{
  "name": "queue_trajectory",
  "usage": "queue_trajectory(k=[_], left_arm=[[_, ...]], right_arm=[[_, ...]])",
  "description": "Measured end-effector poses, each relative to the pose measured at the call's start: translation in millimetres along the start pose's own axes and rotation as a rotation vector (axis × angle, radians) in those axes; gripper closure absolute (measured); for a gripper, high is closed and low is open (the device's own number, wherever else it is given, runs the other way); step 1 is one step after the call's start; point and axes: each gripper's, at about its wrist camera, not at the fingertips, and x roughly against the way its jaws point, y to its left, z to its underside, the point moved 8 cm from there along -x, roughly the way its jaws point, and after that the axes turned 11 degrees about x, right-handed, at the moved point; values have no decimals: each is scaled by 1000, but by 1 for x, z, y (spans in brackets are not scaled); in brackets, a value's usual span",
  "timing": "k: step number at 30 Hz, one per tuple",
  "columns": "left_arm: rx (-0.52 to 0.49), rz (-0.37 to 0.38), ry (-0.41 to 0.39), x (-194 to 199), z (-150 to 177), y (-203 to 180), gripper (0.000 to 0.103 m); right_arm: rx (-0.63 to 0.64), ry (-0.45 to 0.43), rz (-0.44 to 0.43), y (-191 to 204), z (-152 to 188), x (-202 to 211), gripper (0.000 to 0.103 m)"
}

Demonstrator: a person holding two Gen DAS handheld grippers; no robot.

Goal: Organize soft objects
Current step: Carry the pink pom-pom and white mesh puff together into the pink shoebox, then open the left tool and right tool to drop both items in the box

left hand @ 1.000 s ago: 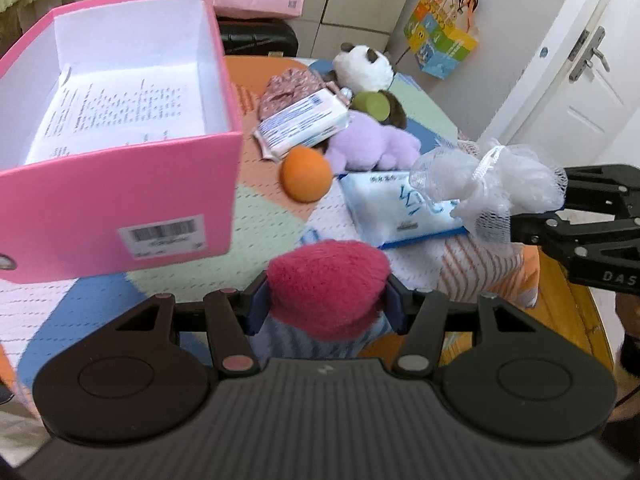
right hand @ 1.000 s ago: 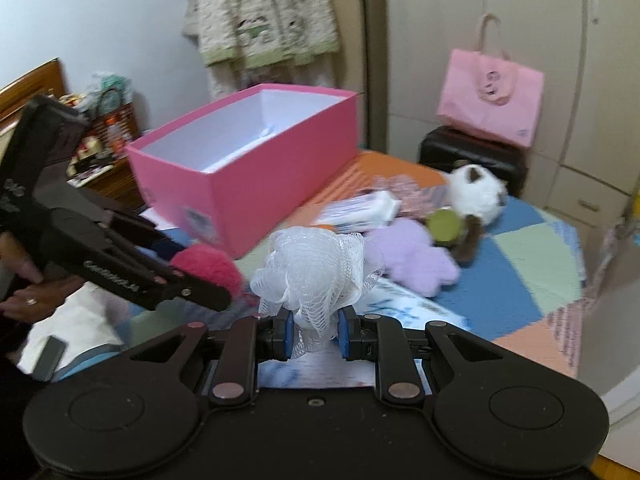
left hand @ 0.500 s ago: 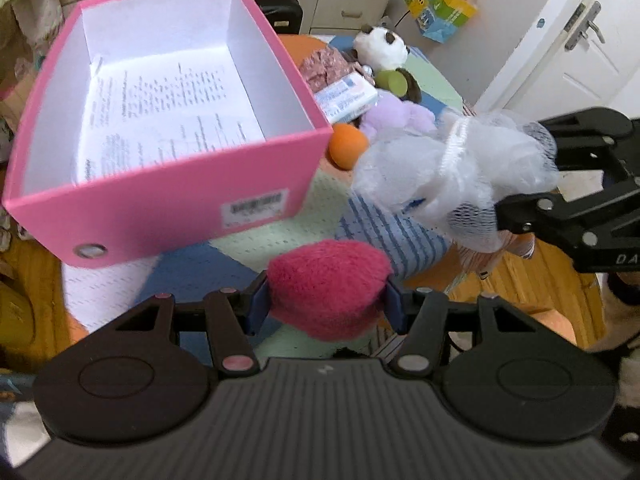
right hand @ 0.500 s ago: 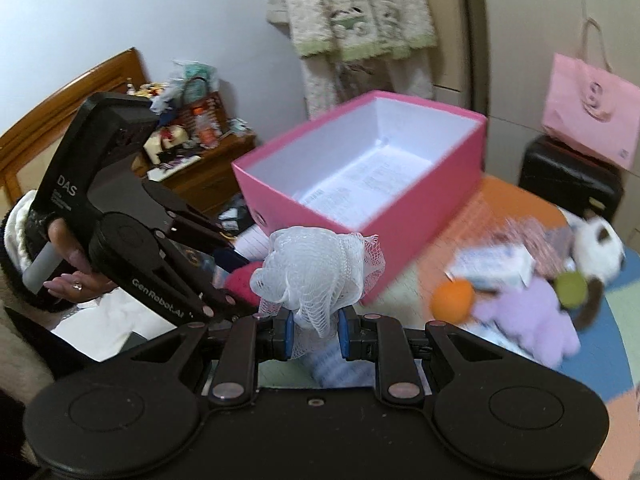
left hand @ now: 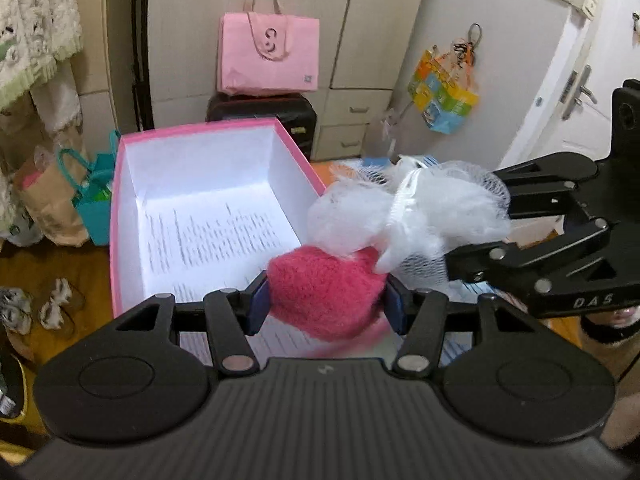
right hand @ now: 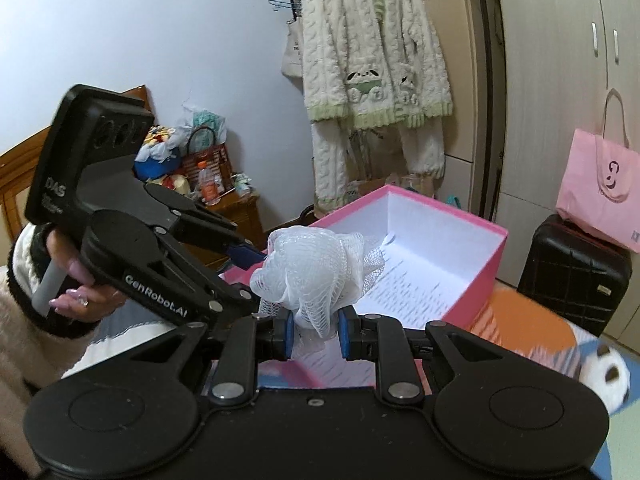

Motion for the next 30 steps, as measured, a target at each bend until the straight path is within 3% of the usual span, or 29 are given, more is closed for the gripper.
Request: queue_trajectory(k=[9,14,26,30], left_arm=[[105,-40,-23,-61,-56,49,48],[74,-132,-49,-91,-75,66,48],[137,-196,73,-143,-74,94,48],[144,-208,84,-148,-74,96,47]], right_arm=[[-29,21,33,-66,-21,-58,79],[-31,65,74,-93,-15,-91,79],[104,228,147,-111,-3,-149,78],[146,252,181,-112,-2,-154,72]])
